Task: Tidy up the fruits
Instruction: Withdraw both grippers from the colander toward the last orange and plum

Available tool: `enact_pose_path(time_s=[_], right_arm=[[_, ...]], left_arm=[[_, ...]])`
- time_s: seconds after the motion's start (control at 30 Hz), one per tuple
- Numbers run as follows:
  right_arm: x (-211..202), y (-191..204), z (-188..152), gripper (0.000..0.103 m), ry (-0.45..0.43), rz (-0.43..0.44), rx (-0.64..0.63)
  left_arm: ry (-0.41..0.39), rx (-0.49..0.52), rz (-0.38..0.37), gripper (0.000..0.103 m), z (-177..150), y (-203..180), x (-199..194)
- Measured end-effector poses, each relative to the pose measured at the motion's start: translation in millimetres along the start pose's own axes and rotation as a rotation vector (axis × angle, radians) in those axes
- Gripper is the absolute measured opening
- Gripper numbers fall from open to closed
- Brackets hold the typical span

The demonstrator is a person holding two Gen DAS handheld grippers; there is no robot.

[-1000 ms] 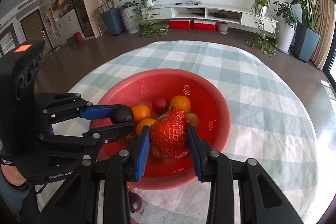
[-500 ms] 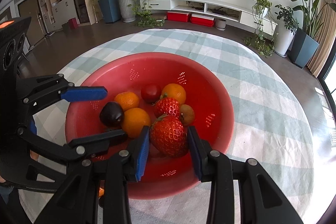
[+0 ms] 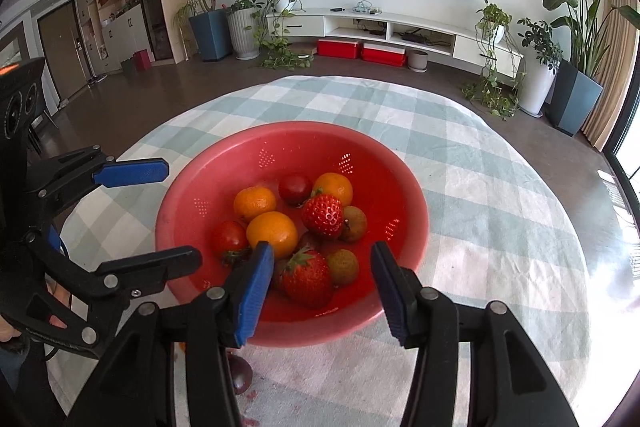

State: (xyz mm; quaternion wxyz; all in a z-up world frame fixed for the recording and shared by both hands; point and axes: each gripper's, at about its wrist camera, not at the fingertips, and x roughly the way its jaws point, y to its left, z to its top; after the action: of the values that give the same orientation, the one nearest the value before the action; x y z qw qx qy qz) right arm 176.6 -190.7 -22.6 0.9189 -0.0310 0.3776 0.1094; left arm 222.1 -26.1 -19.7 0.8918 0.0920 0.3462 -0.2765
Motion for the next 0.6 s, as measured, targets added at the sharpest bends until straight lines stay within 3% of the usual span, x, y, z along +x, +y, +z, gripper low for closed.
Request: enact_pose_path(time_s=[0.27, 0.6], right_arm=[[-38, 0, -38, 0.058, -0.020, 0.073, 0.039], [-9, 36, -69, 0.058, 0.071, 0.143, -0.060]], left_arm=[[0.039, 0.018, -0.014, 0.089, -36, -6, -19], [0.016, -0.010, 0.000, 0.089, -64, -14, -26]])
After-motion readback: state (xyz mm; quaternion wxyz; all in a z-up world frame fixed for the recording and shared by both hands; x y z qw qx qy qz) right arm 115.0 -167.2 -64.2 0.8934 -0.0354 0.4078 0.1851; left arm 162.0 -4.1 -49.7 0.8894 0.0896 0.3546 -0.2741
